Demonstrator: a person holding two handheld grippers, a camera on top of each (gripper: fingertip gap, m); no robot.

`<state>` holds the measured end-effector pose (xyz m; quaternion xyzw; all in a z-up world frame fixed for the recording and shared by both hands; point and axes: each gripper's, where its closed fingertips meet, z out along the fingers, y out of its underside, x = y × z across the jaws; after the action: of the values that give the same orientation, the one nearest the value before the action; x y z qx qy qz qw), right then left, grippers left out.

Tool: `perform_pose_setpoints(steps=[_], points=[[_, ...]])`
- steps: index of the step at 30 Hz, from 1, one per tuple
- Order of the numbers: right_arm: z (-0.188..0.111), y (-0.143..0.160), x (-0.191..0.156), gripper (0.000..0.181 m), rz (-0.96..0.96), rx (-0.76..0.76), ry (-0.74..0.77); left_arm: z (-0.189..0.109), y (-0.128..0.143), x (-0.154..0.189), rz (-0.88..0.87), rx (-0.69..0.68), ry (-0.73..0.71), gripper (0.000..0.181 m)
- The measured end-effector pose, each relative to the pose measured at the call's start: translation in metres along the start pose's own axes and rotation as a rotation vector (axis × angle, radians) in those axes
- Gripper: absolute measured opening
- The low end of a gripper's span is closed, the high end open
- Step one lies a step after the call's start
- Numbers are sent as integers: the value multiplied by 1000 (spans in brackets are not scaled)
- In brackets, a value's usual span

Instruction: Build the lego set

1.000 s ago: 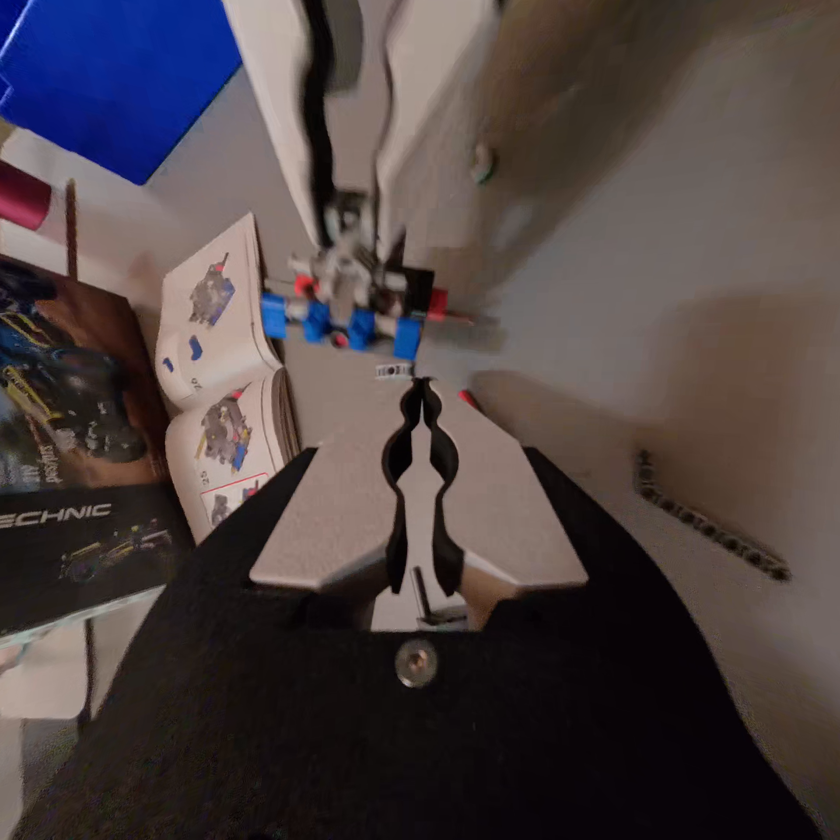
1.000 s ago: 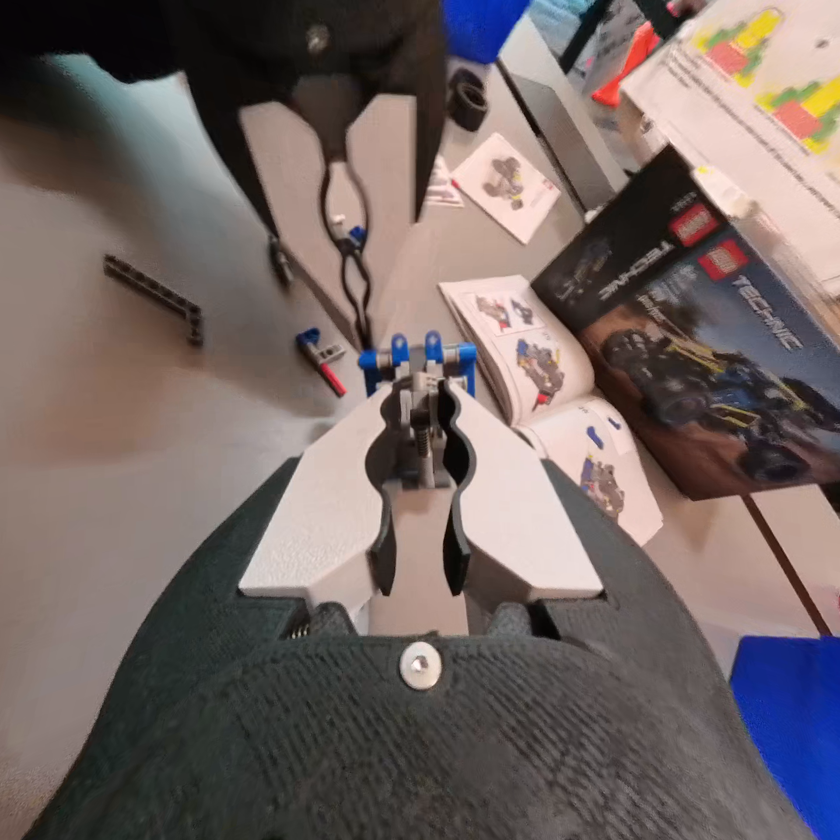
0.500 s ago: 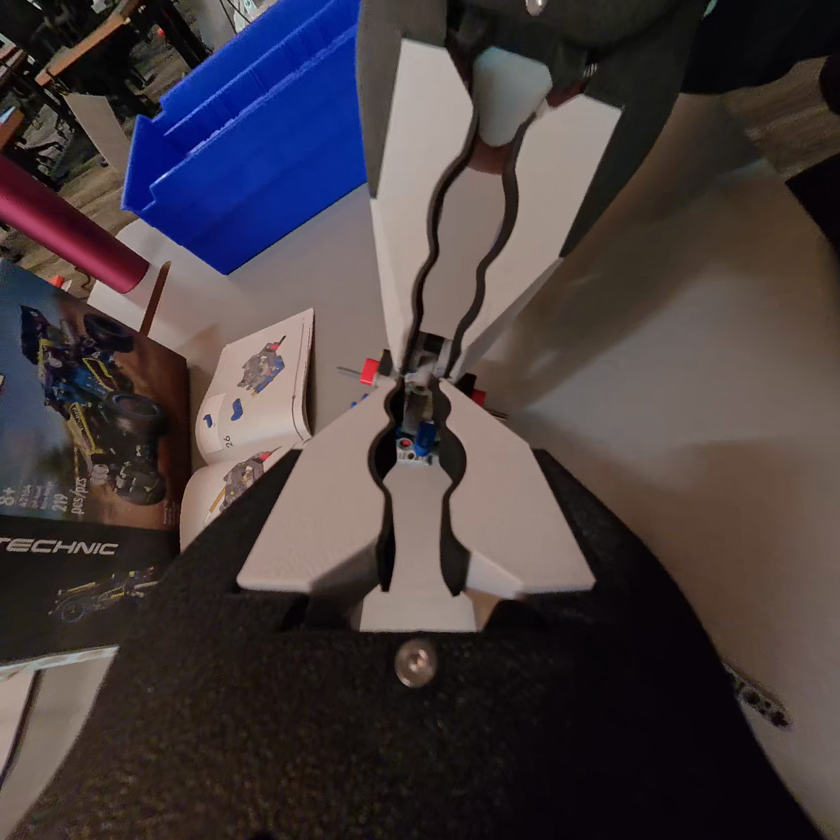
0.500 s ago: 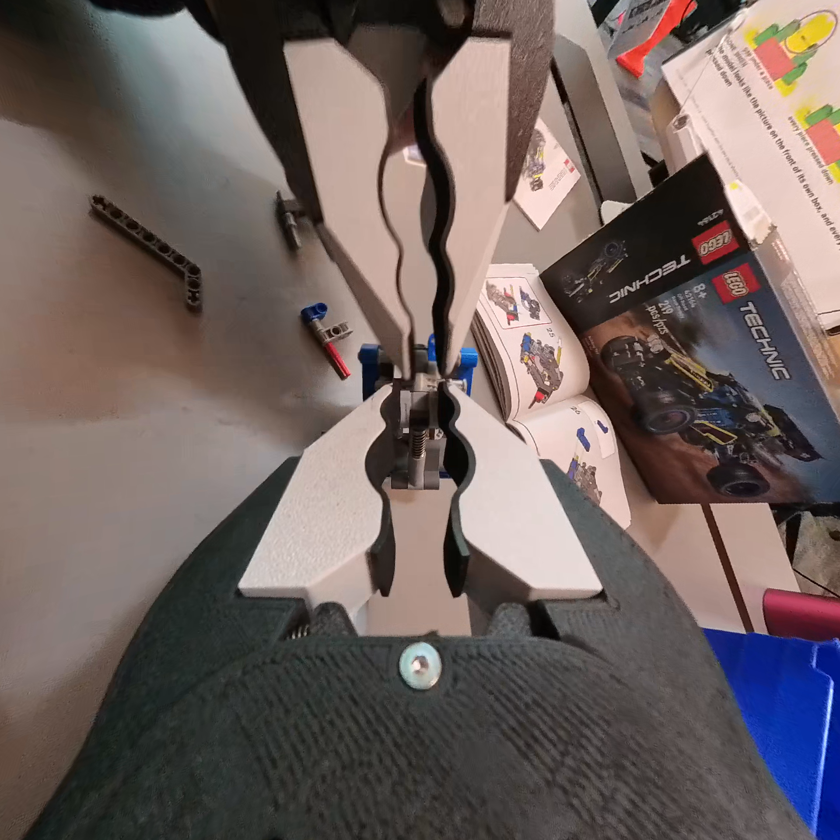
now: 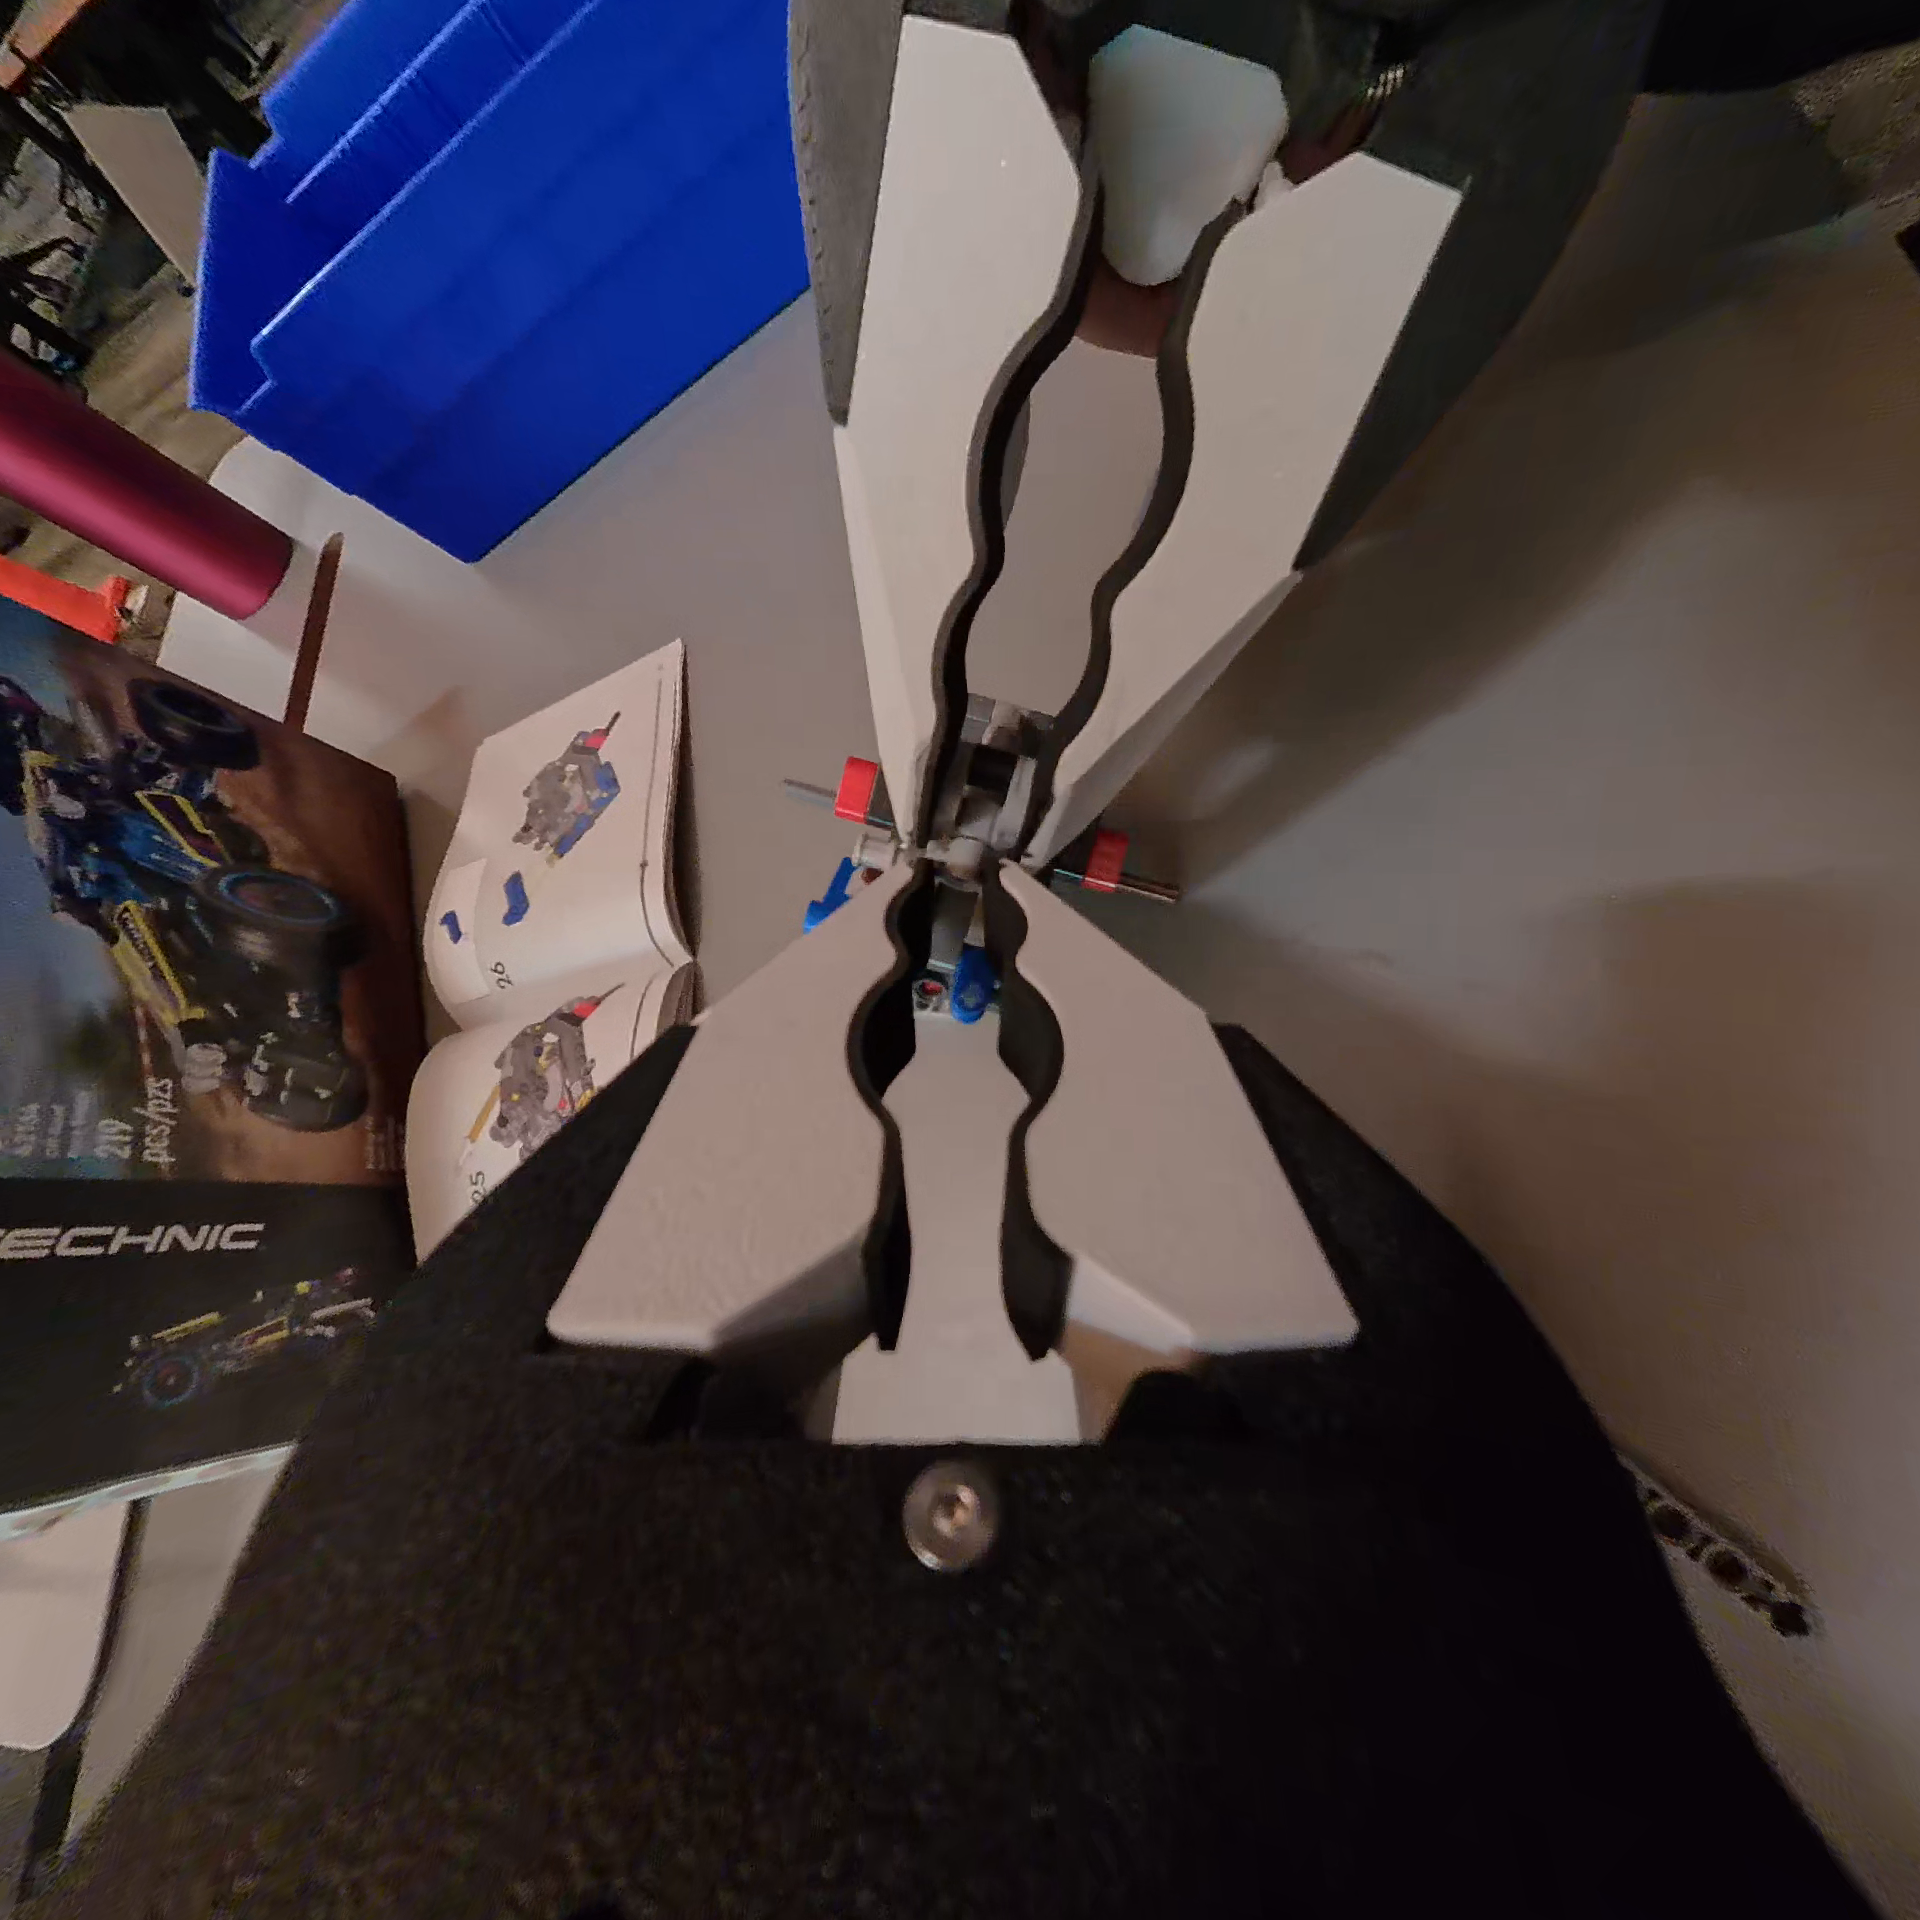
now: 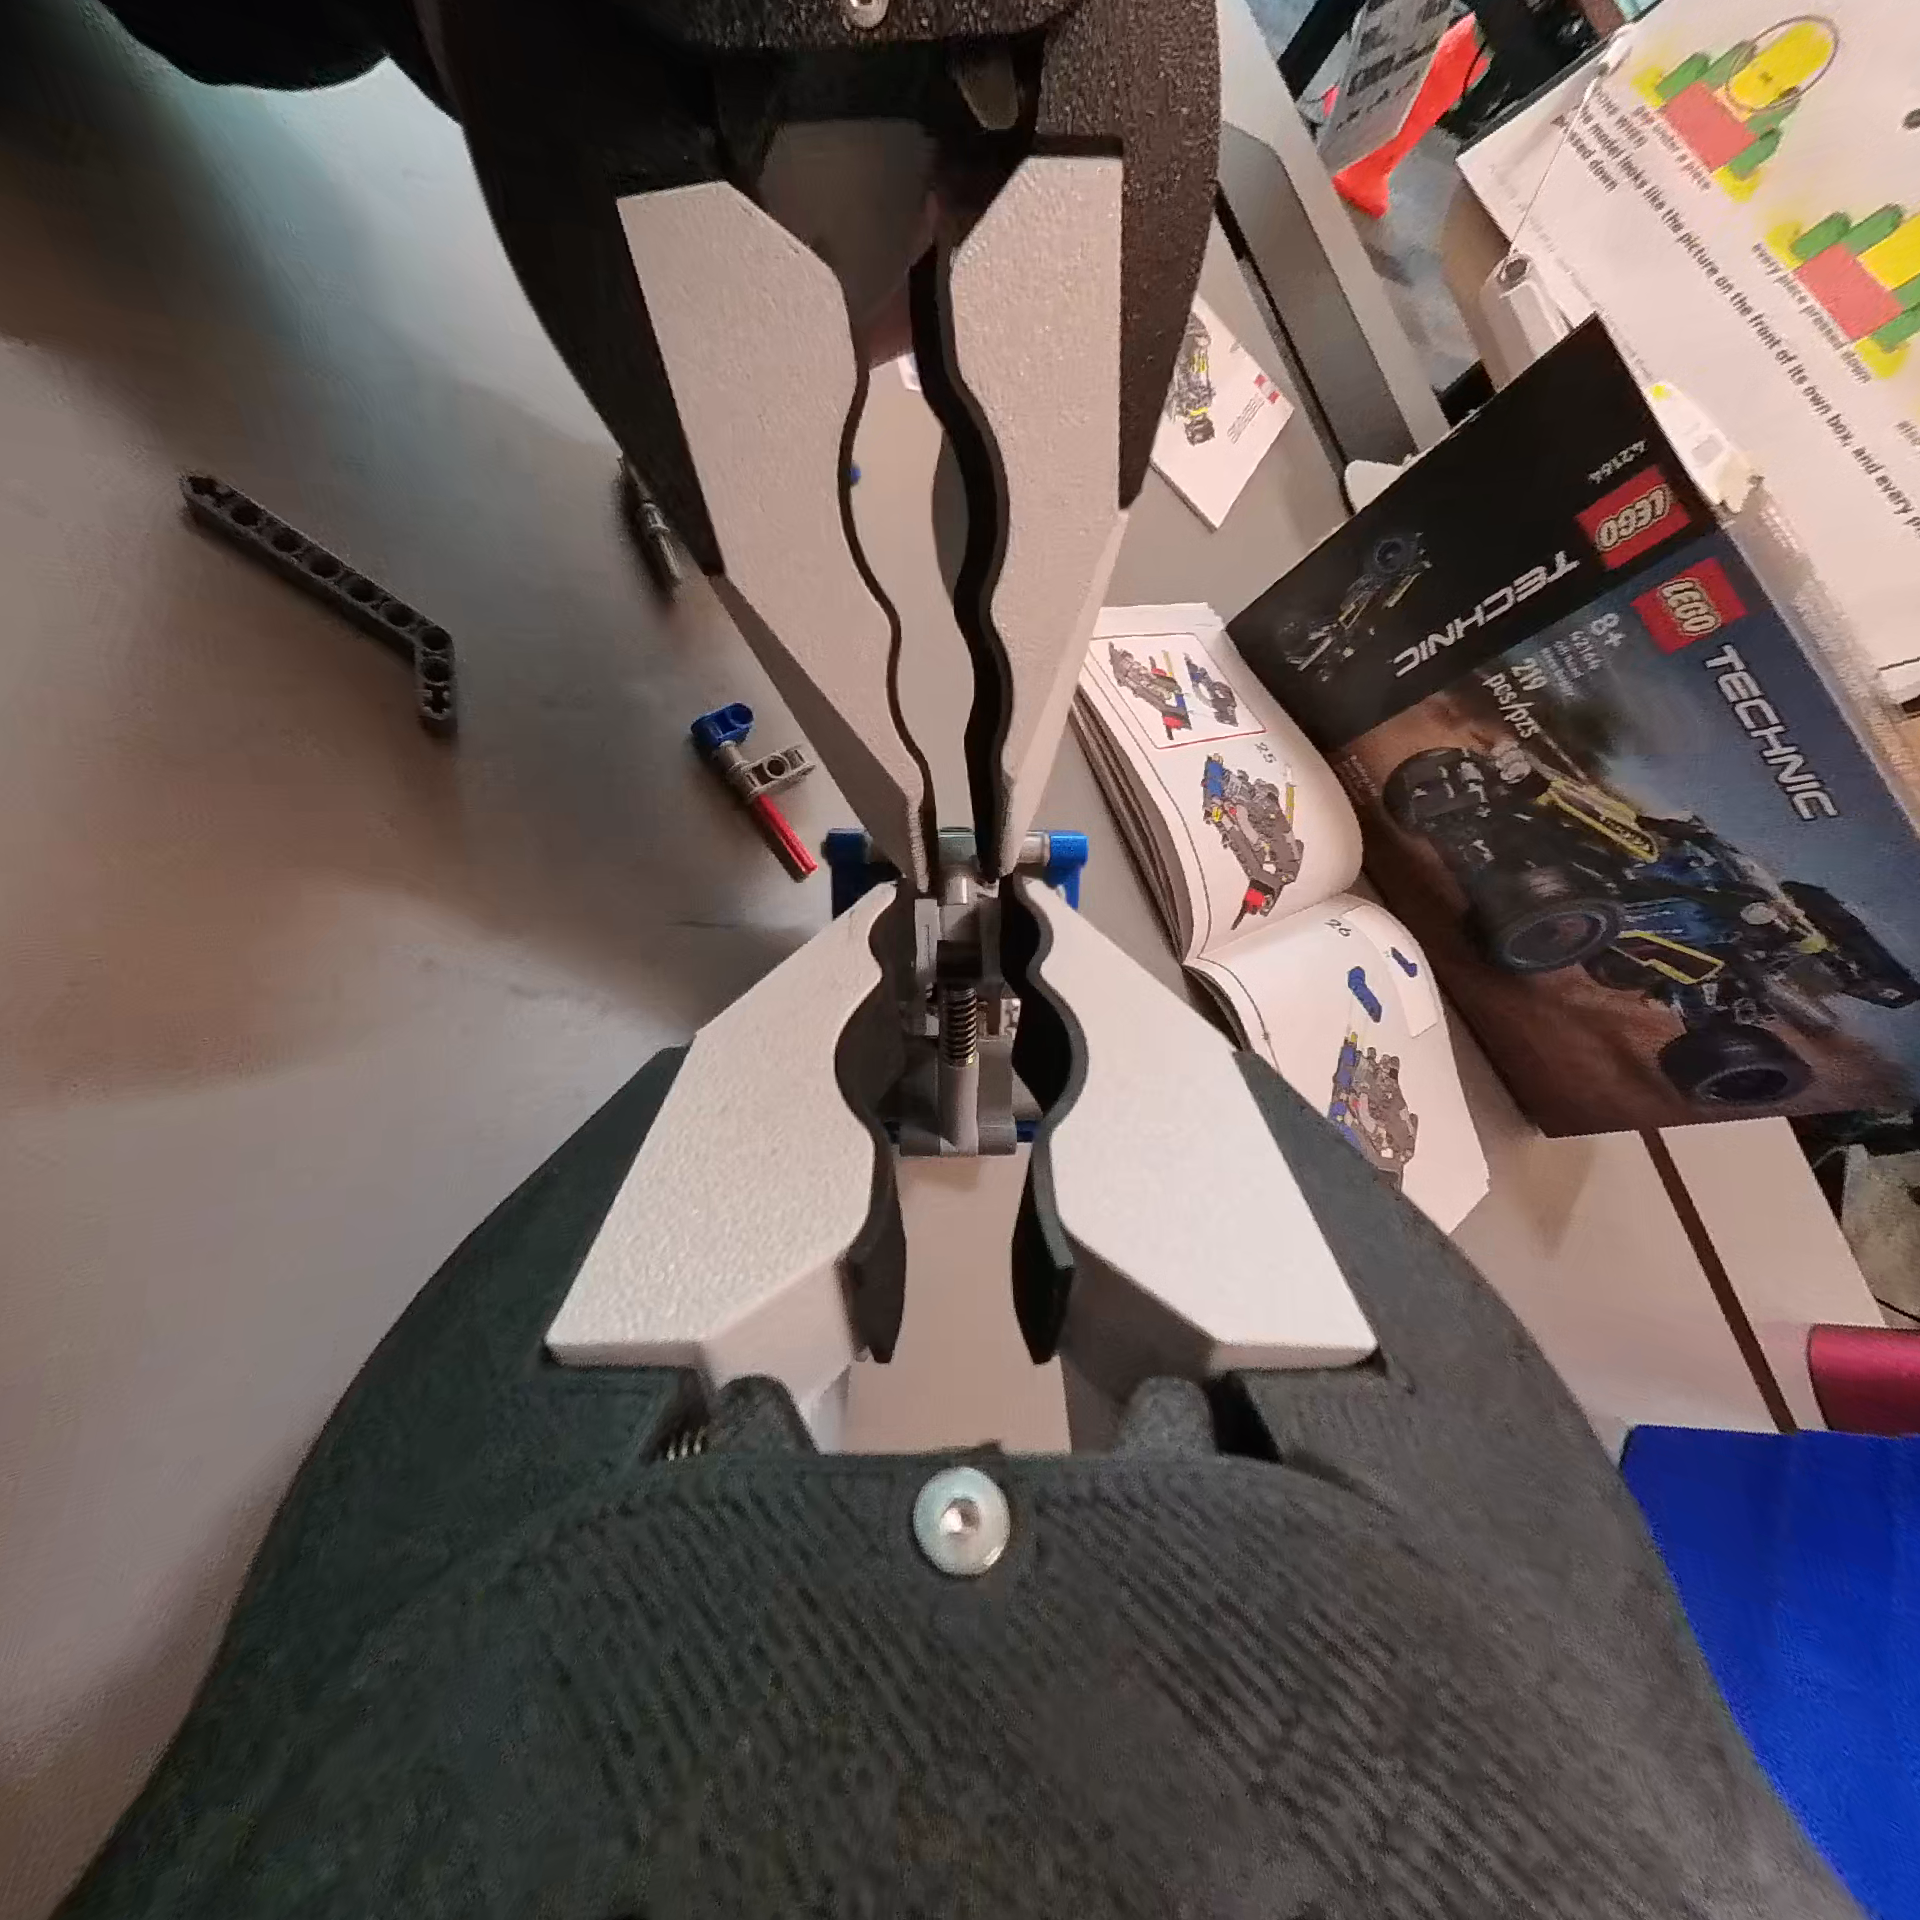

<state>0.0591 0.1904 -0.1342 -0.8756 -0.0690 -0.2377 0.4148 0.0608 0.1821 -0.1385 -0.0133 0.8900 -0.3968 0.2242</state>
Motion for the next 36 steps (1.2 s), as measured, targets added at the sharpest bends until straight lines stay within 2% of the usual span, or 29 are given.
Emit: perform_pose_setpoints(steps=[9, 13, 20, 23, 28, 31, 34, 36], points=[[0, 0, 0, 14, 56, 49, -28, 1, 0, 1, -101, 50, 43, 6], [3, 4, -3, 15, 110, 53, -91, 5, 3, 3, -137, 61, 61, 6], [6, 4, -1, 15, 80, 44, -119, 5, 7, 1, -182, 54, 76, 5], [7, 8, -3, 34, 66, 32, -134, 9, 22, 2, -208, -5, 87, 3], [1, 29, -1, 42, 111, -42, -128, 9, 22, 0, -277, 26, 115, 2], [-1, 31, -3, 39, 194, -1, -193, 7, 21, -2, -293, 47, 131, 6], [-1, 27, 1, 32, 228, 62, -214, 6, 17, -1, -301, 89, 155, 12], [0, 25, 4, 34, 244, 91, -214, 7, 14, 2, -302, 112, 172, 13]])
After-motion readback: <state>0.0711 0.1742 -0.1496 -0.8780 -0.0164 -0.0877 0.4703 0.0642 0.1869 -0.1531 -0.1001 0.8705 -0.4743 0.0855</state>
